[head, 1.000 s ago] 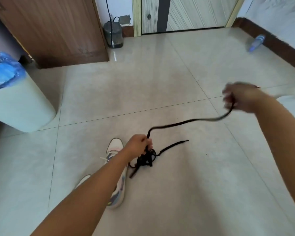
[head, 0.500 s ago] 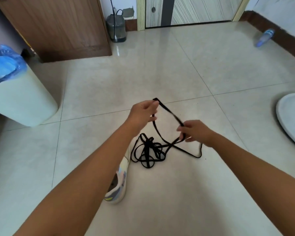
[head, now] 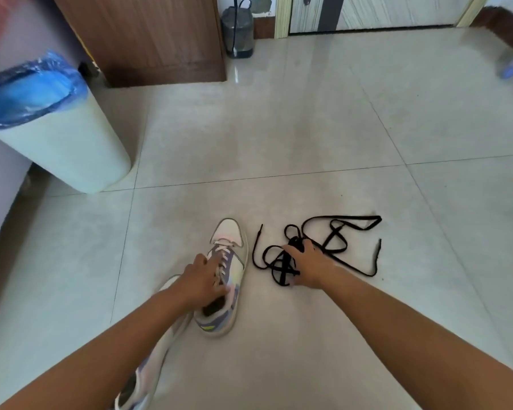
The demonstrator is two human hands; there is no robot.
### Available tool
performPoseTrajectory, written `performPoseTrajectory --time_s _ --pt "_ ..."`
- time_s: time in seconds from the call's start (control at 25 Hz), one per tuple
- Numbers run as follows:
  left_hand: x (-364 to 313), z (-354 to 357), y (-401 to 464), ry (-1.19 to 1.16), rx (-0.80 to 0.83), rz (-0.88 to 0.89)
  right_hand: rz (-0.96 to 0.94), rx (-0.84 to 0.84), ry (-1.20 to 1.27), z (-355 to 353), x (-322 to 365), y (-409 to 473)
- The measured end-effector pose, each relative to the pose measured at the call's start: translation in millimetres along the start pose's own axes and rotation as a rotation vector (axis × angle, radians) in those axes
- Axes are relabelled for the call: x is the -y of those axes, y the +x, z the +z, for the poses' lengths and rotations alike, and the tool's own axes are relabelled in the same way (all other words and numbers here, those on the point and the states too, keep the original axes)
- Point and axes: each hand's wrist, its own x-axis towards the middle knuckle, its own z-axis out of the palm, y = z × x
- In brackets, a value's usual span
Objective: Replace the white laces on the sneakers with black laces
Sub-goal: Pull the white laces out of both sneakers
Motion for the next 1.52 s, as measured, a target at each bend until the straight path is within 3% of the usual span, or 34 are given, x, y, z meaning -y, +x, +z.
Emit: performPoseTrajectory --time_s 0.12,0.28,0.4,0.48,0.52,0.64,0.76,0.88,1.0,1.12,1.16,1.24,1.36,1.44,1.52 --pt "16 26 -17 -0.032 0.008 0.044 -0.036 -0.118 -0.134 10 -5 10" --pt "13 36 -29 -0.340 -0.055 0.052 0.248 -0.228 -0.004 -10 -74 20" --pt "25 21 -52 -0.535 -0.218 0.022 0.383 -0.252 0.132 -20 -85 9" --pt "56 9 -81 -0.415 -0.300 -0.004 0.174 -0.363 0.096 -11 -54 -6" --pt "75 6 -97 -0.306 -0.241 0.001 0.000 -0.382 0.138 -4 -31 -18" --pt "124 11 -141 -0.037 0.030 -0.014 -0.314 -0.138 0.348 16 50 -54" --pt "131 37 -144 -0.207 -0.058 -0.120 -0.281 -0.129 0.424 24 91 -49" --pt "118 54 -114 -0.433 -0.201 -0.230 -0.219 -0.184 0.330 18 87 -36" --pt "91 52 -91 -0.728 -0.249 -0.198 -0.166 -0.256 -0.015 3 68 -37" --pt "77 48 -85 -0.680 -0.250 -0.106 -0.421 -0.488 -0.383 -7 82 -48" --pt "75 47 -83 -0.636 -0.264 -0.086 -0.562 -0.527 -0.365 -6 95 -52" --pt "71 47 -81 -0.558 -0.284 -0.029 -0.725 -0.403 -0.151 -3 128 -60" --pt "60 47 -75 -0.352 -0.323 0.019 -0.494 -0.124 0.090 9 157 -61" --pt "58 43 -71 -0.279 -0.343 0.050 -0.438 -0.110 0.147 14 161 -56" --pt "59 37 -69 -0.349 -0.321 0.048 -0.441 -0.125 0.148 14 161 -55"
